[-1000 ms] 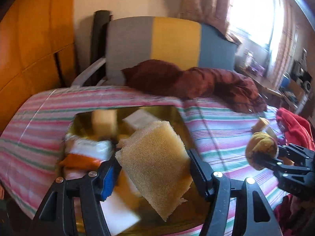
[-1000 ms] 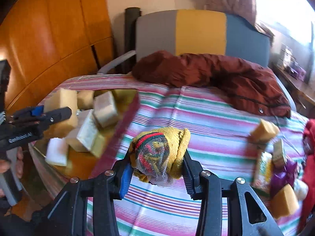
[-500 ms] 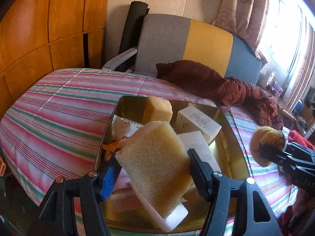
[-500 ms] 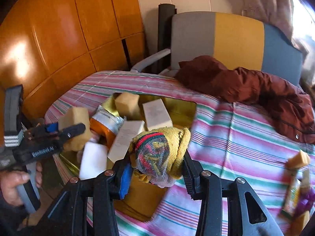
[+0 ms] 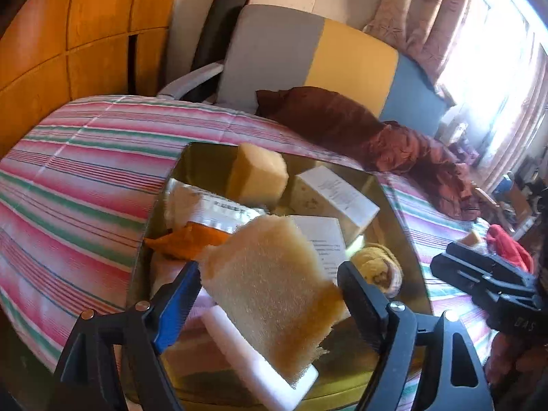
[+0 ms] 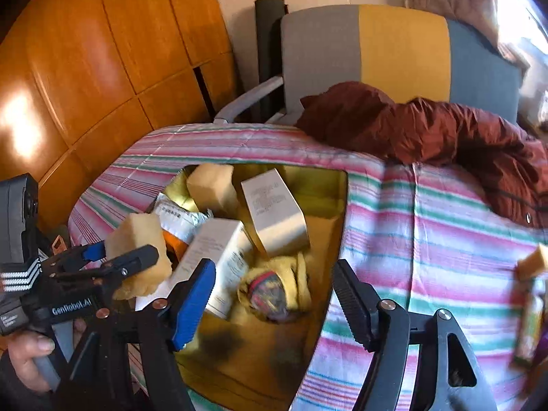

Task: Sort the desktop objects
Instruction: 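Carry the ball and sponge over the gold tray and open both tools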

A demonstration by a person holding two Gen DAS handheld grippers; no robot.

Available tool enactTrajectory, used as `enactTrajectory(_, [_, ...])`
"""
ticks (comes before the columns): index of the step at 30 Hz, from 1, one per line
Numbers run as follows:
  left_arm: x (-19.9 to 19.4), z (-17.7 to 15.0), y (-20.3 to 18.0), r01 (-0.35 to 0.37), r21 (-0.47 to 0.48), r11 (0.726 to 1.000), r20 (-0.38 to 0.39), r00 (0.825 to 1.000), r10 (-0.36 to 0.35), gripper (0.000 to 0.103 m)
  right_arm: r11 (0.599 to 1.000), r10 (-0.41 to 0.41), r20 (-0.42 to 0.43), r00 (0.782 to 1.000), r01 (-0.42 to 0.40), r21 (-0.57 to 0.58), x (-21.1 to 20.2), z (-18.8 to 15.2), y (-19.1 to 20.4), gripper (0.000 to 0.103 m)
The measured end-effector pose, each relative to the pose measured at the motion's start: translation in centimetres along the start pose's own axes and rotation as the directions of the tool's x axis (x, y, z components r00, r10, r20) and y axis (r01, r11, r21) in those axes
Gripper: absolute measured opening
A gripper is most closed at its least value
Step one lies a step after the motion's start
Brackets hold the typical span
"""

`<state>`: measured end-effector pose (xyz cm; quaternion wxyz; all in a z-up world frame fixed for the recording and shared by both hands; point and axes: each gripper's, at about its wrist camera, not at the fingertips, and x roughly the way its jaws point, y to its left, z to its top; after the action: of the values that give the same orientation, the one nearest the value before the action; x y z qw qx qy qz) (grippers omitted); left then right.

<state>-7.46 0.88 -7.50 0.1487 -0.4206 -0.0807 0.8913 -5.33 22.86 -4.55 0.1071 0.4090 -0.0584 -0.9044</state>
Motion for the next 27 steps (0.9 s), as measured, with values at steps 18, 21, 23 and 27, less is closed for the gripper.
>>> enactTrajectory(18, [1.5,1.5,1.3,-0.116,-0.006,0.993,-0.014,0.993,0.116,0.086,0.998,-0.041,-0.001,0.999,0.041,0.043,-2.0,-3.2,-0.7,0.076])
enactTrajectory(21, [-0.1,1.9,1.6,-0.098,-0.039,0.994,0.043,0.994,0.100,0.086,0.997,-0.041,0.000,0.999,0.041,0.060,-2.0,-3.4,-1.0,0.076])
enactTrajectory(23, [-0.9,1.9,1.7,-0.096,-0.047,0.994,0.061,0.993,0.098,0.086,0.997,-0.038,-0.001,0.999,0.038,0.074,-2.1,-3.6,-1.3,0.077])
enactTrajectory(27, [-2.3,1.7,1.4,-0.121,-0.057,0.991,0.102,0.987,0.126,0.086,0.996,-0.052,0.004,0.999,0.051,0.078,-2.4,-4.1,-1.3,0.081])
